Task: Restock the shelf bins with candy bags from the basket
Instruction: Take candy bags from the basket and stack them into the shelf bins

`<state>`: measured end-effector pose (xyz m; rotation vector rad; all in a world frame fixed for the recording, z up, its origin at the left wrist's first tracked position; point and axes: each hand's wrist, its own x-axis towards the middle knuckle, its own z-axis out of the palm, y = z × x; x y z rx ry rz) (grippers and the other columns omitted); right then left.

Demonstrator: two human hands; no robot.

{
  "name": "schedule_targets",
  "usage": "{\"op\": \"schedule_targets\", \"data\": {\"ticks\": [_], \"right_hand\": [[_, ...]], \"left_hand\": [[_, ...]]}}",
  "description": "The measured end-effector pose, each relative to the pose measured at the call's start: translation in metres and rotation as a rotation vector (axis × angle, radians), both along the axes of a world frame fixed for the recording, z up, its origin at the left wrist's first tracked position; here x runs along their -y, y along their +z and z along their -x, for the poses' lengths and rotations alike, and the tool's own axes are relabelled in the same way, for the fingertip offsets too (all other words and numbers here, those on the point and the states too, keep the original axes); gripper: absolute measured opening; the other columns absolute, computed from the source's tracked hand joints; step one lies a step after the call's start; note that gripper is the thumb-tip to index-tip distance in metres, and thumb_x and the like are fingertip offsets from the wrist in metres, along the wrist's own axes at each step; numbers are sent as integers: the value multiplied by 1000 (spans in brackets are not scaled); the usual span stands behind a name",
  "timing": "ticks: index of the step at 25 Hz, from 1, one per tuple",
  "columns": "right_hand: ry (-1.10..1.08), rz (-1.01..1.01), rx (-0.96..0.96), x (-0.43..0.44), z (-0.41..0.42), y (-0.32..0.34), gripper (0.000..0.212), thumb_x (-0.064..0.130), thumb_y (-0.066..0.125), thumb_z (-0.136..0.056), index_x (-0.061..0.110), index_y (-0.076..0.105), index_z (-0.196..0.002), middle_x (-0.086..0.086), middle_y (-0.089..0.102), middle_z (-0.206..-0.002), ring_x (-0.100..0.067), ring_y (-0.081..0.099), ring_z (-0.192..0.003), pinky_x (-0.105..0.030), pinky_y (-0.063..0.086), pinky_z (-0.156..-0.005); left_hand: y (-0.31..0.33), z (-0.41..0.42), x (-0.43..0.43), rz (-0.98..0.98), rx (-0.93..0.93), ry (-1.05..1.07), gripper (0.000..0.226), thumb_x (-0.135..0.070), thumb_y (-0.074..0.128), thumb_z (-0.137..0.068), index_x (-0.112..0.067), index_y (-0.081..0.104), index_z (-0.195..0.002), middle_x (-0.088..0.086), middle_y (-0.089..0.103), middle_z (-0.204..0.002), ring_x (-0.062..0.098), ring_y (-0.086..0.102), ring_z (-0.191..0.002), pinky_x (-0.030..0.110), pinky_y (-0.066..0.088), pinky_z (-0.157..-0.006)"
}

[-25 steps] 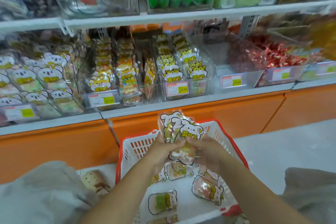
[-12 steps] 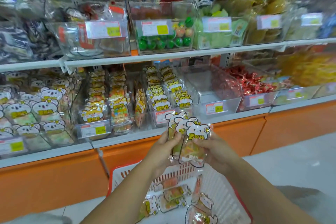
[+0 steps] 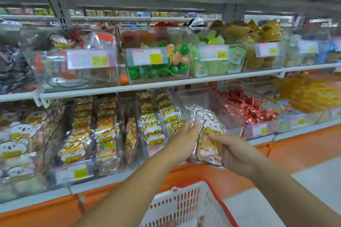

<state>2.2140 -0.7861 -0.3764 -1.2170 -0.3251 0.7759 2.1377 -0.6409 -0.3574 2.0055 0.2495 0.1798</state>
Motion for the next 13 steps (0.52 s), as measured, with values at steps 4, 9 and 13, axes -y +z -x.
{"op": "schedule_targets", "data": {"ticks": [4, 9, 13], "right_hand": [[-97, 46, 17, 0, -81, 18, 15, 8, 57, -86, 0, 69, -91, -11, 73, -78, -23, 71, -64, -35, 60, -60], [-224, 166, 169, -42, -189, 7, 23, -12, 53, -87, 1, 58, -105, -15, 70, -81, -25, 70, -64, -40, 58, -63], [-249, 301, 246, -93, -241, -26, 30, -15, 64, -79, 6, 61, -100, -16, 71, -86, -27, 68, -65, -36, 58, -59]], "left_hand": [[15, -57, -32, -470, 66, 66, 56, -60, 24, -99, -29, 47, -140, -3, 47, -146, 16, 44, -130, 26, 37, -101], [-23, -114, -69, -1001, -28, -84, 74, -69, 26, -94, -32, 8, -155, -9, -3, -163, 11, -8, -149, 35, -6, -118], [-38, -130, -75, -1058, -95, -125, 76, -74, 18, -90, -38, -2, -154, -14, -13, -161, 7, -17, -147, 40, -13, -120]]}}
